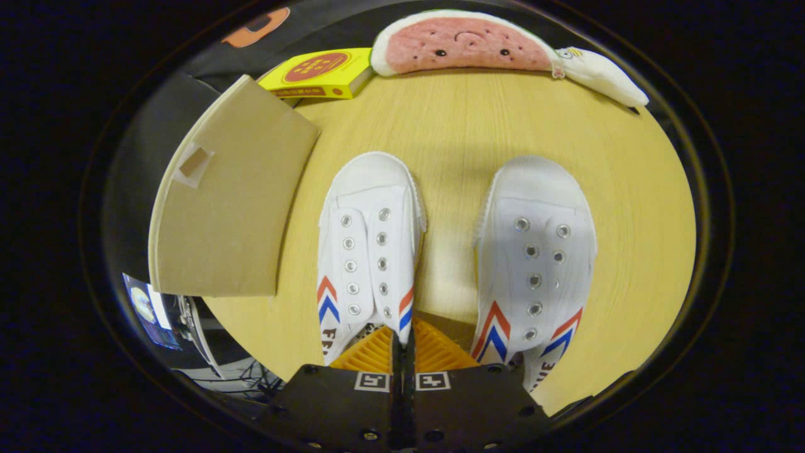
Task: Open the storage box then place both shoes into the box .Put the left shoe in first, then the right shoe, with the right side of both shoes facing outward in a uniform manner.
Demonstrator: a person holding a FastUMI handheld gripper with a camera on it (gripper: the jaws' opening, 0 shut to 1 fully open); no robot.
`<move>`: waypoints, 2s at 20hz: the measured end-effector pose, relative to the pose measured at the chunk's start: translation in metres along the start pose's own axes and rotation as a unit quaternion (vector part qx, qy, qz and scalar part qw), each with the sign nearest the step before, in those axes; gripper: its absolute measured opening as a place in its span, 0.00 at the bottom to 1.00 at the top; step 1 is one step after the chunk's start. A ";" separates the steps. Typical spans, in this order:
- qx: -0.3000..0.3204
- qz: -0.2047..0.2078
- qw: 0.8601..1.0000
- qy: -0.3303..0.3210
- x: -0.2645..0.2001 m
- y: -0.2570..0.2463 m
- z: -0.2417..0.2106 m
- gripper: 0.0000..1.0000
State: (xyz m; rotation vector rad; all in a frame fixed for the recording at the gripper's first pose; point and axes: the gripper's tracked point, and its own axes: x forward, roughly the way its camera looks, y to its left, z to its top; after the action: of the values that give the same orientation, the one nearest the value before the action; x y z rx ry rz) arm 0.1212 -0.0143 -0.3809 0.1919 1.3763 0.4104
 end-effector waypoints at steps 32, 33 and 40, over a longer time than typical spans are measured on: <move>0.010 0.070 0.992 -0.109 -0.067 0.305 0.079 0.00; 0.024 0.068 0.992 -0.103 -0.055 0.310 0.084 0.00; 0.076 0.017 0.992 -0.098 0.013 0.317 0.115 0.00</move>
State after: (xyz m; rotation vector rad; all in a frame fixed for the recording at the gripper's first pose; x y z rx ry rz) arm 0.1817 0.2923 -0.2542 0.3721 1.2126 0.3063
